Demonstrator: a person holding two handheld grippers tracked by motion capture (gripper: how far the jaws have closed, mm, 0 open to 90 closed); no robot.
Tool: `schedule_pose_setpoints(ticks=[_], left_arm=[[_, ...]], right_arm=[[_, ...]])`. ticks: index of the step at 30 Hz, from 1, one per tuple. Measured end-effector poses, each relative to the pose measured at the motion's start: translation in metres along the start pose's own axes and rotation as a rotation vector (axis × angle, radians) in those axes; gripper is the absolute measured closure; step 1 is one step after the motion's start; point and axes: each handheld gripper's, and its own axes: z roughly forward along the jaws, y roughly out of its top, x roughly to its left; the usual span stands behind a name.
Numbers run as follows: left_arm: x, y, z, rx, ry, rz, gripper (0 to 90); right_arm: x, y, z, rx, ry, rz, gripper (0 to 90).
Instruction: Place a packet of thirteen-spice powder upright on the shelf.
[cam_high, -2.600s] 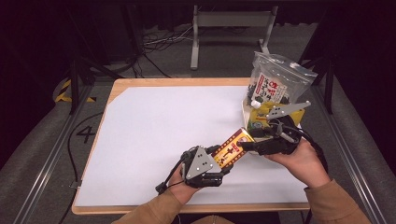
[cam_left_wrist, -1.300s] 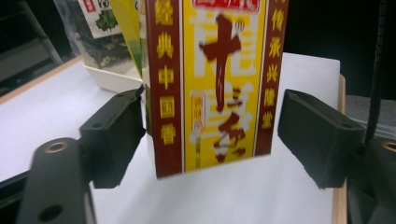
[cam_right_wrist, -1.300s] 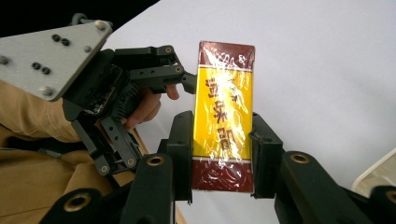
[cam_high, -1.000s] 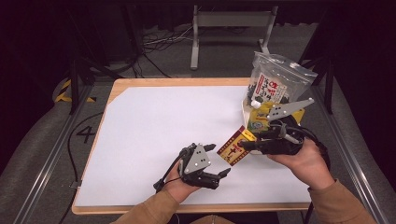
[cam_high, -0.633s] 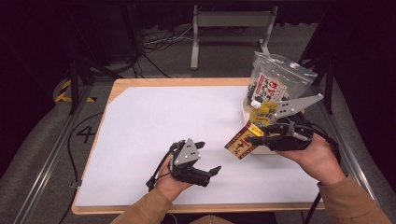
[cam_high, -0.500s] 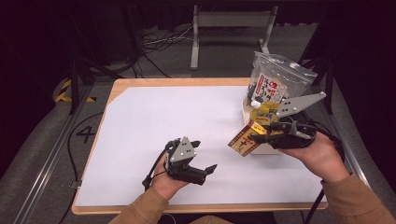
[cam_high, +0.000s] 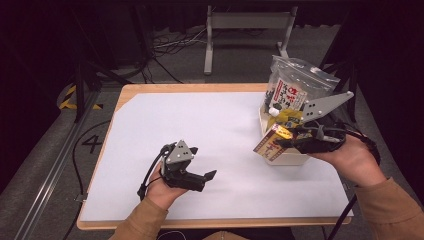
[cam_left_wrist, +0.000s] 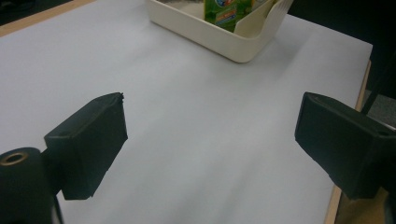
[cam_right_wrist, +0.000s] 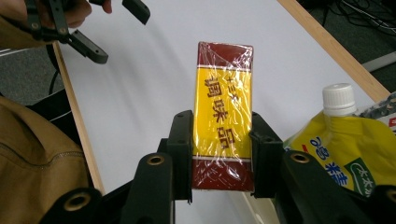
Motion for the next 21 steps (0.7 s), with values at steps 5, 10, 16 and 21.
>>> schedule_pose_setpoints(ticks=[5, 10, 16, 21], left_arm=[[0.012, -0.005, -0.006, 0.008, 0.02, -0.02, 8.5], [0.021, -0.008, -0.012, 0.017, 0.042, -0.027, 8.4], [0.032, -0.012, -0.018, 0.017, 0.044, -0.058, 8.4], [0.037, -0.013, -0.021, 0.017, 0.048, -0.075, 8.3]], right_arm=[[-0.007, 0.001, -0.005, 0.017, -0.009, -0.023, 67.6], [-0.014, 0.001, -0.01, 0.033, -0.021, -0.042, 67.6], [-0.026, -0.001, -0.015, 0.049, -0.037, -0.075, 67.5], [-0.036, -0.004, -0.015, 0.074, -0.044, -0.08, 67.5]])
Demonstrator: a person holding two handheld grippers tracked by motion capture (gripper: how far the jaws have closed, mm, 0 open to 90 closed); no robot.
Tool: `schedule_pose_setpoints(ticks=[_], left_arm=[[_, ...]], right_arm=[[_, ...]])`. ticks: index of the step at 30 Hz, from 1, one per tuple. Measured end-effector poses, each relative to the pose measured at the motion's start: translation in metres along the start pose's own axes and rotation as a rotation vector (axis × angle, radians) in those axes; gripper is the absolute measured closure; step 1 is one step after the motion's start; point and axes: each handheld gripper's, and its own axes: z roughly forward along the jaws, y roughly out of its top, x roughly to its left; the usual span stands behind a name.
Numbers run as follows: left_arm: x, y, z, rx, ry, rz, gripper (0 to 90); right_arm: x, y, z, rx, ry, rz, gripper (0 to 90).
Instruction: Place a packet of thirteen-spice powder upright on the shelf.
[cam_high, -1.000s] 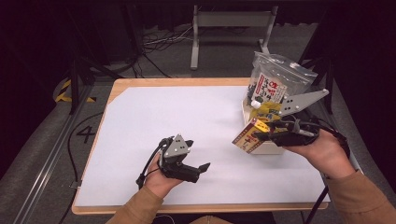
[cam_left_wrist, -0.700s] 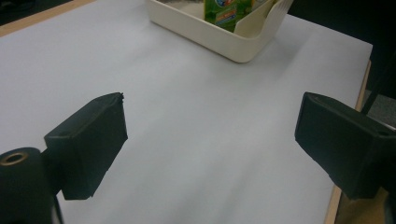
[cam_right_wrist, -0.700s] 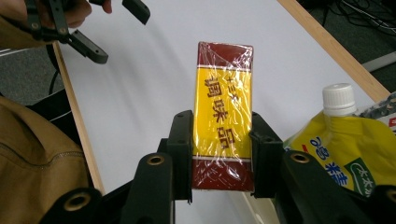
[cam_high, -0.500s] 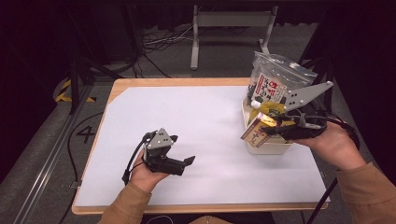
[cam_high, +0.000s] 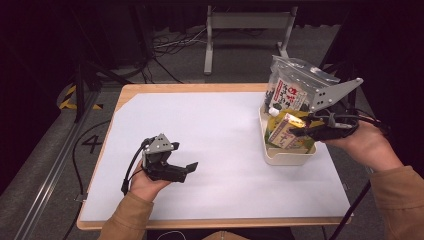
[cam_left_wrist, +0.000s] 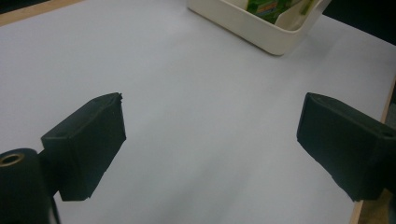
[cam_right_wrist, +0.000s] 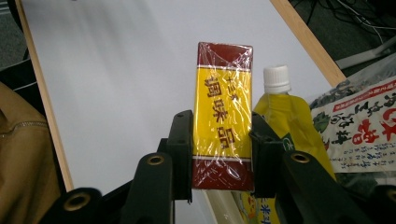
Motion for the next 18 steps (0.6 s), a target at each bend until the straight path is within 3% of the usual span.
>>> schedule_pose_setpoints(ticks=[10, 18], left_arm=[[0.006, -0.002, -0.001, -0.01, 0.013, -0.019, 8.1], [0.008, -0.002, -0.002, -0.008, 0.018, -0.019, 8.2]], right_arm=[[-0.018, -0.004, 0.005, 0.041, -0.004, -0.033, 67.5], [-0.019, -0.006, 0.013, 0.084, 0.011, -0.094, 67.5]])
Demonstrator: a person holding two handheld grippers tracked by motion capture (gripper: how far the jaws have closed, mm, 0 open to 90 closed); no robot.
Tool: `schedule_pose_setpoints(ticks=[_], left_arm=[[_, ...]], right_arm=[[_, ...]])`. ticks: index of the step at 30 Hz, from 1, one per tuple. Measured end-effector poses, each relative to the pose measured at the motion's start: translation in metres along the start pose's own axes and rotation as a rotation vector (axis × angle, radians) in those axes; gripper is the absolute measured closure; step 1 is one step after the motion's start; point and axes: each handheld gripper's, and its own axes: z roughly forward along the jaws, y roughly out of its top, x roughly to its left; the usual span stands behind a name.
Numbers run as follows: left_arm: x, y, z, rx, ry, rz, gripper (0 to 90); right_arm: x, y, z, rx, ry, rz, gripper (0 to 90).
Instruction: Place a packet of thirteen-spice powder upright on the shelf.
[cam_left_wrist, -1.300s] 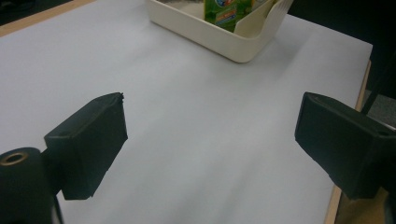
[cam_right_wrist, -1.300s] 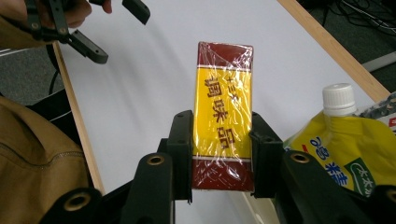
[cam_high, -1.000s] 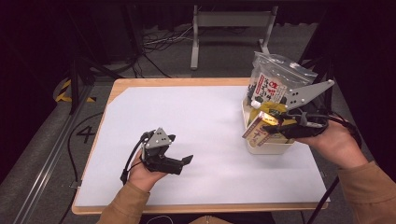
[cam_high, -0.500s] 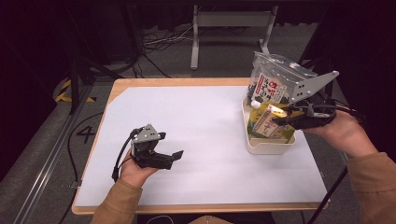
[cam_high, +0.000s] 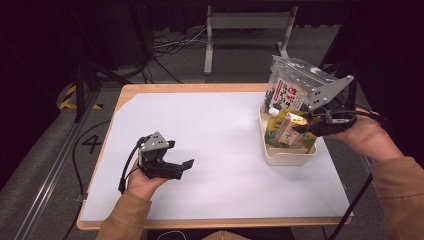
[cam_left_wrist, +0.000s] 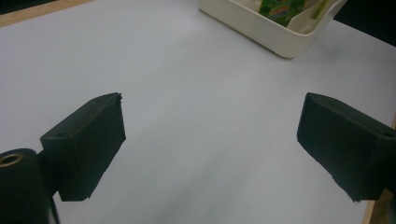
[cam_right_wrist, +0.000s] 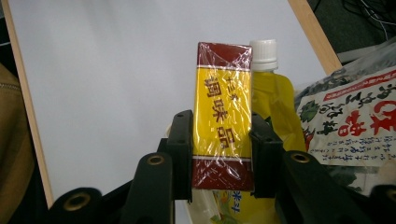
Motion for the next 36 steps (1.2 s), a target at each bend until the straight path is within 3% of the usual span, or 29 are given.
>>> schedule_pose_setpoints(ticks=[6, 14, 24, 36], left_arm=[[0.001, 0.0, 0.0, 0.003, 0.002, -0.004, 8.2], [0.005, -0.003, 0.001, 0.011, 0.004, -0.027, 8.3], [0.006, -0.004, 0.002, 0.025, 0.001, -0.029, 8.6], [0.007, -0.004, 0.004, 0.036, 0.01, -0.025, 8.6]], right_arm=[[0.003, 0.001, 0.006, 0.033, 0.003, -0.043, 67.5], [0.003, -0.002, 0.019, 0.057, 0.025, -0.056, 67.5], [0.003, -0.008, 0.031, 0.095, 0.018, -0.069, 67.5], [0.002, -0.016, 0.038, 0.122, 0.082, -0.093, 67.6]])
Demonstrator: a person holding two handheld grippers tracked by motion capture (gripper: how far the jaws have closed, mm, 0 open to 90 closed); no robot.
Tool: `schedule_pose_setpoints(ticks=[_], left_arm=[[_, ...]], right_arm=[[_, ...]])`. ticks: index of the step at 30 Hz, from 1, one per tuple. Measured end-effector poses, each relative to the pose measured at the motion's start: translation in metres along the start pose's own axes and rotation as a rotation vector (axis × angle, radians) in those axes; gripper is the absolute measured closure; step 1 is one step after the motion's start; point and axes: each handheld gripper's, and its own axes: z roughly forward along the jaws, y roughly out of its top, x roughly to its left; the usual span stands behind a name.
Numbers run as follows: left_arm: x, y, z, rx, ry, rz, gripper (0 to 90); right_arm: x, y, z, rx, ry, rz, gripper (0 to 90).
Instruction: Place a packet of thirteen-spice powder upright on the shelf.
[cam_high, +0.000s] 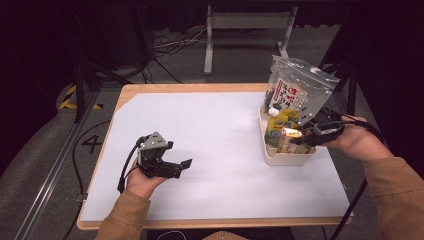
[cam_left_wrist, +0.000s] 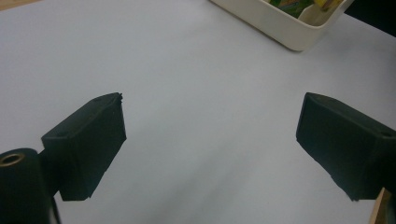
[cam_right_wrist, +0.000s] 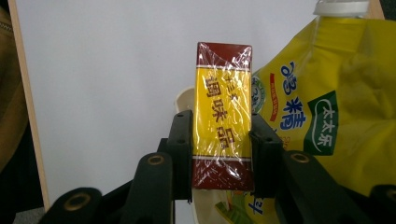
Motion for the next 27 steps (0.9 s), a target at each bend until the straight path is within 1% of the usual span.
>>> schedule_pose_setpoints(ticks=[3, 9, 15, 18, 20, 21, 22, 23, 24, 25, 26, 27], left_arm=[[0.0006, -0.0007, 0.0008, 0.002, 0.0, -0.01, 8.6], [0.0008, -0.0008, 0.0007, 0.003, 0.001, -0.007, 8.6], [0.0006, -0.0011, 0.0005, 0.006, 0.002, -0.007, 8.6], [0.0006, -0.001, 0.0005, 0.006, 0.0, -0.007, 8.6], [0.0007, -0.0009, 0.0007, 0.005, 0.0, -0.004, 8.6], [0.0007, -0.0011, 0.0009, 0.007, 0.0, -0.006, 8.6], [0.0005, -0.0013, 0.0012, 0.008, 0.001, -0.01, 8.6], [0.0005, -0.0013, 0.0012, 0.008, 0.001, -0.01, 8.6], [0.0006, -0.0014, 0.0019, 0.01, -0.001, -0.007, 8.6], [0.0002, -0.0014, 0.0018, 0.012, -0.001, -0.007, 8.5], [-0.0001, -0.0014, 0.0017, 0.011, -0.001, -0.006, 8.5], [-0.0001, -0.0014, 0.0017, 0.011, -0.001, -0.006, 8.5]], right_arm=[[-0.0004, -0.0004, 0.0005, 0.0, 0.012, -0.016, 67.6], [-0.0014, -0.0024, 0.0026, 0.0, 0.04, -0.036, 67.7], [-0.002, -0.0034, 0.003, -0.003, 0.05, -0.04, 67.8], [-0.0026, -0.003, 0.0031, -0.004, 0.067, -0.063, 67.9], [-0.0027, -0.0031, 0.0031, -0.005, 0.072, -0.071, 67.9], [-0.0036, -0.0032, 0.0029, -0.007, 0.085, -0.09, 67.9], [-0.0047, -0.0031, 0.0033, -0.01, 0.088, -0.1, 67.9], [-0.0047, -0.0031, 0.0033, -0.01, 0.088, -0.1, 67.9], [-0.0047, -0.0018, 0.0052, -0.007, 0.092, -0.105, 67.8], [-0.004, -0.0011, 0.0055, 0.011, 0.093, -0.1, 67.9], [-0.0033, 0.0001, 0.0081, 0.019, 0.092, -0.105, 67.9], [-0.0033, 0.0001, 0.0081, 0.019, 0.092, -0.105, 67.9]])
